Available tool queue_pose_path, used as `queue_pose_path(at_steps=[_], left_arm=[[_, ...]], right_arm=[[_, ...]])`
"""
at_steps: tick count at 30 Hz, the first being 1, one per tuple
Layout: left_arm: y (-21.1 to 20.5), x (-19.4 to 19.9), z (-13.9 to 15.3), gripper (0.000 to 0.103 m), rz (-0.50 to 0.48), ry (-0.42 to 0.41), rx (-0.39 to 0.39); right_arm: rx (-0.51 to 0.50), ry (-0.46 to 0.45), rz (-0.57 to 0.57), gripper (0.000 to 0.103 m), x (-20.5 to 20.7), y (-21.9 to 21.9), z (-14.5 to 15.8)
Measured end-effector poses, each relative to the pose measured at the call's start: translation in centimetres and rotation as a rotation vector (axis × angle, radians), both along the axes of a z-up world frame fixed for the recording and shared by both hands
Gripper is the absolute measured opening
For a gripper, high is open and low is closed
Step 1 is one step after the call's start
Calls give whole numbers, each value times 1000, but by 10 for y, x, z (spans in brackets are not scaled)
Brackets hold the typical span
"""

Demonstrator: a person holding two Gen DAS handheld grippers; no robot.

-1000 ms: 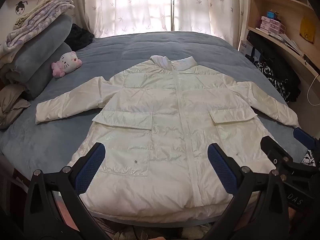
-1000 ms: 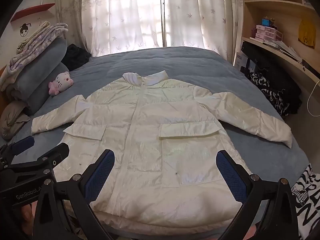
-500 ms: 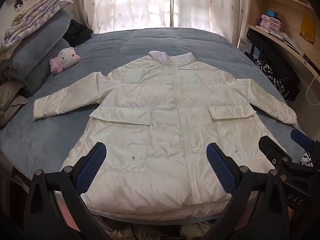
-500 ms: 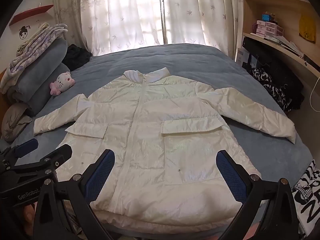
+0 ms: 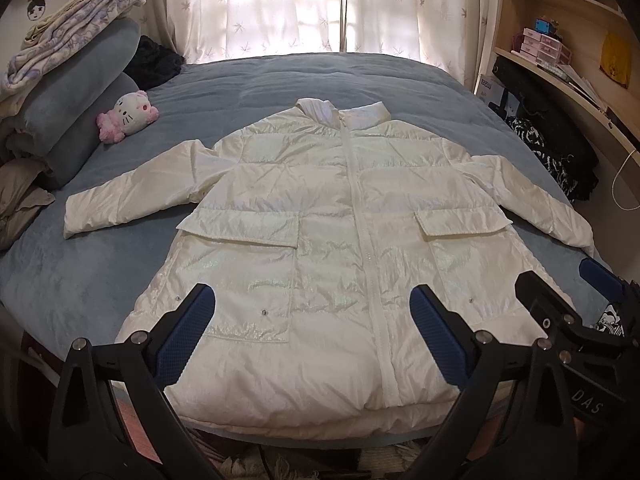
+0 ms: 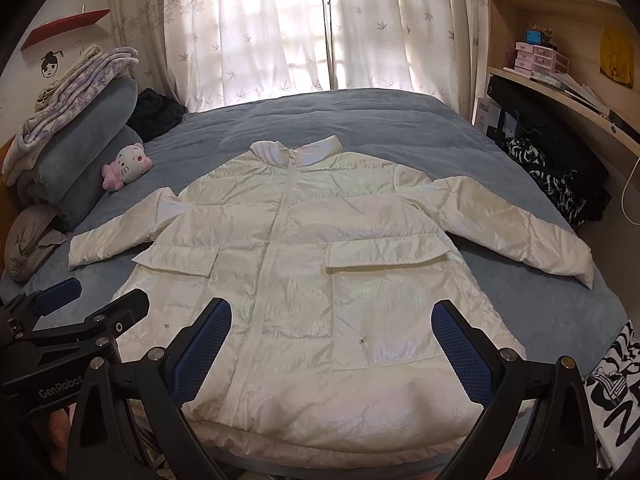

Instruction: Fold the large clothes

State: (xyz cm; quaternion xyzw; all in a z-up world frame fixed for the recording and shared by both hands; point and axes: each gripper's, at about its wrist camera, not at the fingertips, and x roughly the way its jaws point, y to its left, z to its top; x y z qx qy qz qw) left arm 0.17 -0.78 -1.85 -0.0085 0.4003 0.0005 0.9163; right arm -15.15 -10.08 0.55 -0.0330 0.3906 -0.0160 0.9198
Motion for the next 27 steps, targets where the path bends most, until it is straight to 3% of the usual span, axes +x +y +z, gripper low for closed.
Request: queue_pose_path(at_steps=[27], left_arm=[[0, 2, -4, 96, -1, 17, 3]], right_arm=[[13, 19, -1, 100, 1, 0, -6]])
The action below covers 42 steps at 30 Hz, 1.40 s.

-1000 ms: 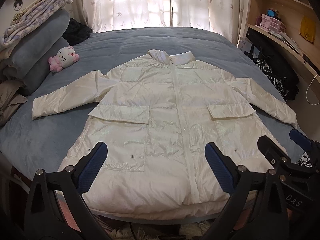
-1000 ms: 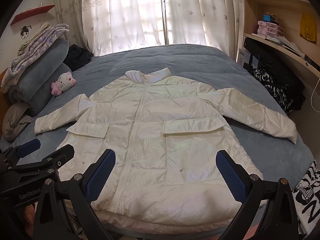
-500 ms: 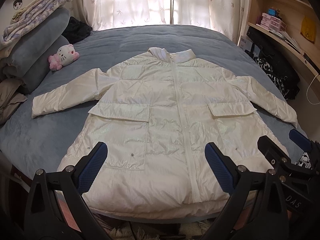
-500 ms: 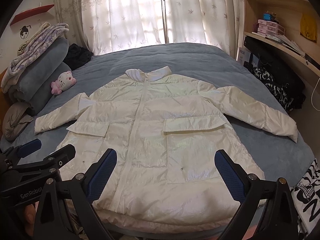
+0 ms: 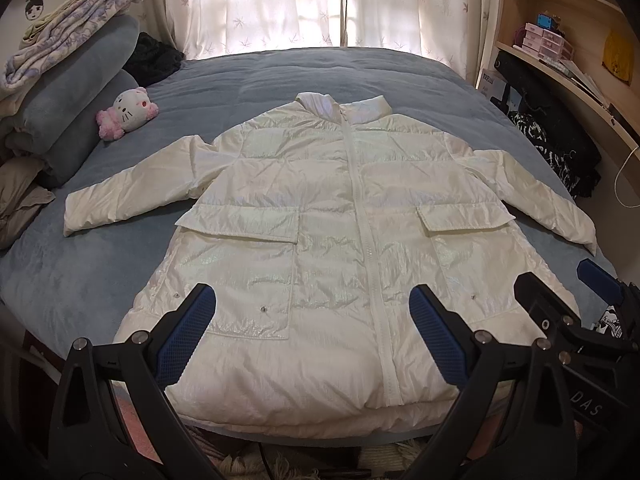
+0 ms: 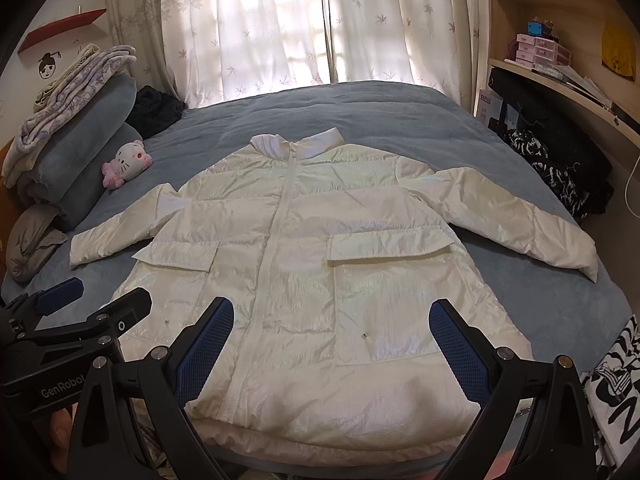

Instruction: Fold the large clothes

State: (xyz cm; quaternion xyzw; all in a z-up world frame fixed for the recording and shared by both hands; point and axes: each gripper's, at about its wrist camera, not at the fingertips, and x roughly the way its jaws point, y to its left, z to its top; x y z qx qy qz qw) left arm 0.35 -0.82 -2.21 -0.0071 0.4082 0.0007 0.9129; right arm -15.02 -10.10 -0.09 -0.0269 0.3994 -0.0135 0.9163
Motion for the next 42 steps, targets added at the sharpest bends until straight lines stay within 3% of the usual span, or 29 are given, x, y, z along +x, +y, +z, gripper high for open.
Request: queue_pose_path(at_steps=[19, 29, 36, 42], left_arm=[[-5, 9, -6, 96, -8, 20, 12], [-19, 32, 9, 96, -21, 6, 38], [-41, 59, 45, 96, -37, -75, 63], [-73, 88, 89, 96, -84, -166, 53]], right_arm=[[24, 17, 8, 100, 14, -8, -2], [34, -20, -22, 100, 25, -34, 3], [34, -103, -75, 100, 48, -86, 47], [-15, -242, -213, 100, 70, -155, 107]])
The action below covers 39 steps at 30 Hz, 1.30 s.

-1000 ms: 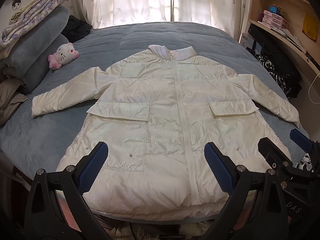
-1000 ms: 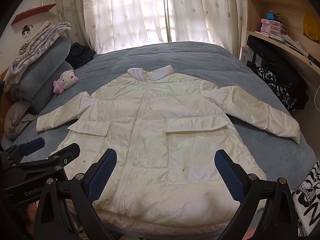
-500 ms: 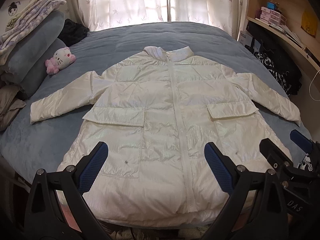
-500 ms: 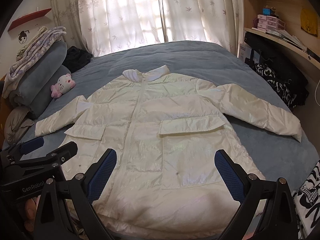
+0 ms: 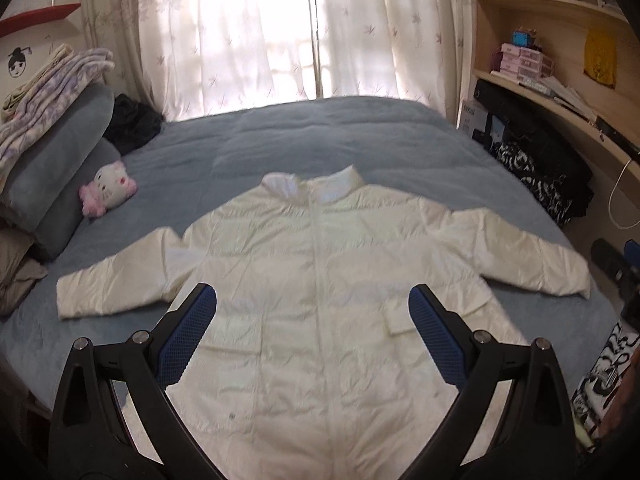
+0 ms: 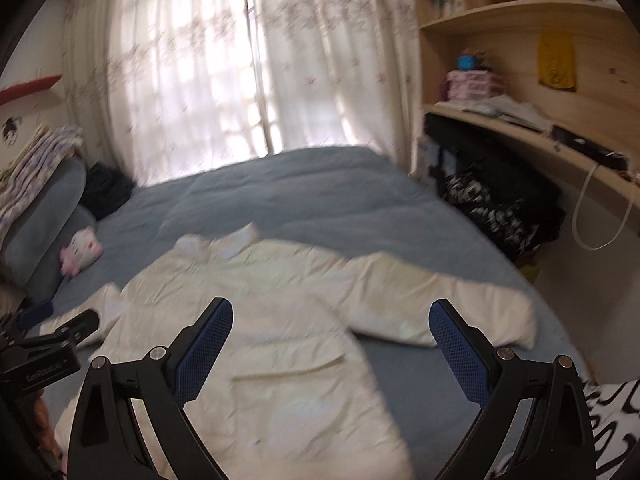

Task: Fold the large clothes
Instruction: 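Grasp the jacket sleeve cuff with the right gripper and lift it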

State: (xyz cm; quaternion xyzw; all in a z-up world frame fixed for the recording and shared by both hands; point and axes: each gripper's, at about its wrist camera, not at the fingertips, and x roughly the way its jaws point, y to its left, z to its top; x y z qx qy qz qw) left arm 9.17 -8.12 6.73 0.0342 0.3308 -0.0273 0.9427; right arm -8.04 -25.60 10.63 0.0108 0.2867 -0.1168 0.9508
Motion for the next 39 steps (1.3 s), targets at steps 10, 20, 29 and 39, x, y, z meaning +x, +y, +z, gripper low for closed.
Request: queue_pose_path(at_steps=[10, 20, 29, 39], left_arm=[[-62, 67, 26, 96, -69, -86, -52], [-133, 138, -72, 96, -133, 109, -120], [-178, 175, -174, 96, -167, 273, -138], [-165, 168, -181, 96, -172, 280, -173]], right_arm=[[61, -10, -227, 100, 43, -152, 28], [372, 185, -553, 100, 72, -349, -81], [645, 202, -745, 96, 40, -439, -167], [668, 151, -707, 28, 84, -439, -214]])
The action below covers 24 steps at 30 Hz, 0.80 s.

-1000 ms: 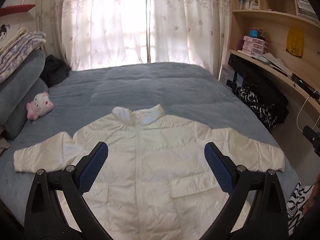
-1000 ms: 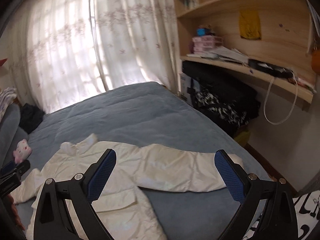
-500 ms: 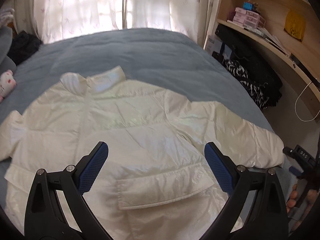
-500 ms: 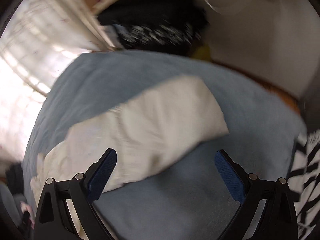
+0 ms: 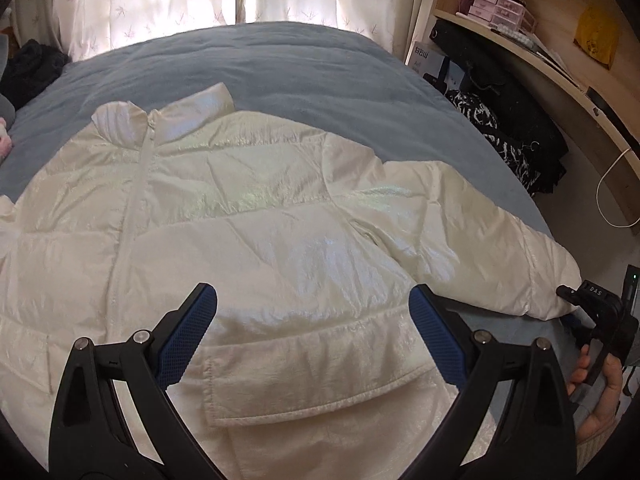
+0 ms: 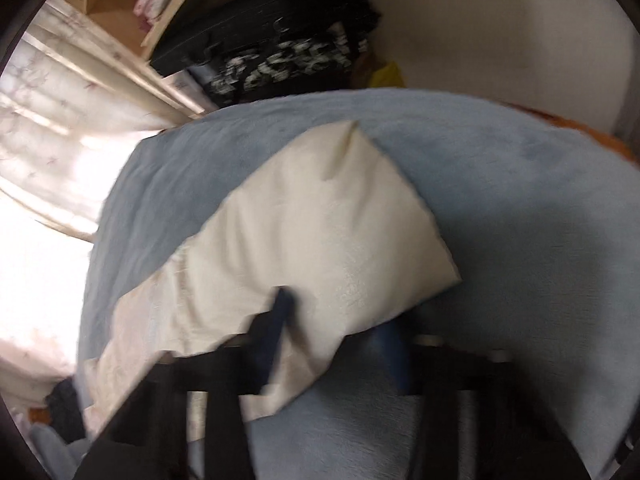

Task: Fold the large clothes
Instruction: 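Grasp the jacket sleeve cuff with the right gripper and lift it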

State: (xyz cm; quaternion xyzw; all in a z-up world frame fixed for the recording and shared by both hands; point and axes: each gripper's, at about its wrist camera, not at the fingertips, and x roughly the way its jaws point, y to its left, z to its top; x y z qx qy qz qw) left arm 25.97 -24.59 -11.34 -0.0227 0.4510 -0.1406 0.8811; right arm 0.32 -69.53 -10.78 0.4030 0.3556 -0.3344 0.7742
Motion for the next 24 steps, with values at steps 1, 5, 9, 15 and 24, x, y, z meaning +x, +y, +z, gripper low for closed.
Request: queue_pose_path(at_steps=[1, 5, 9, 15, 24], left_arm=[[5, -3, 6, 96, -5, -19, 3], [25, -17, 33, 96, -4, -92, -3], [47, -28, 54, 96, 21, -139, -14], [83, -50, 81, 96, 62, -187, -20], [163, -79, 101, 96, 187, -202, -6]], right_arm=[[6, -18, 6, 24, 1, 0, 1], [-67, -68, 49, 11, -5, 21, 29], [-194, -128, 144, 10, -10, 64, 83], [-374, -261, 359, 10, -15, 157, 174], [-584, -321, 779, 10, 33, 343, 210]])
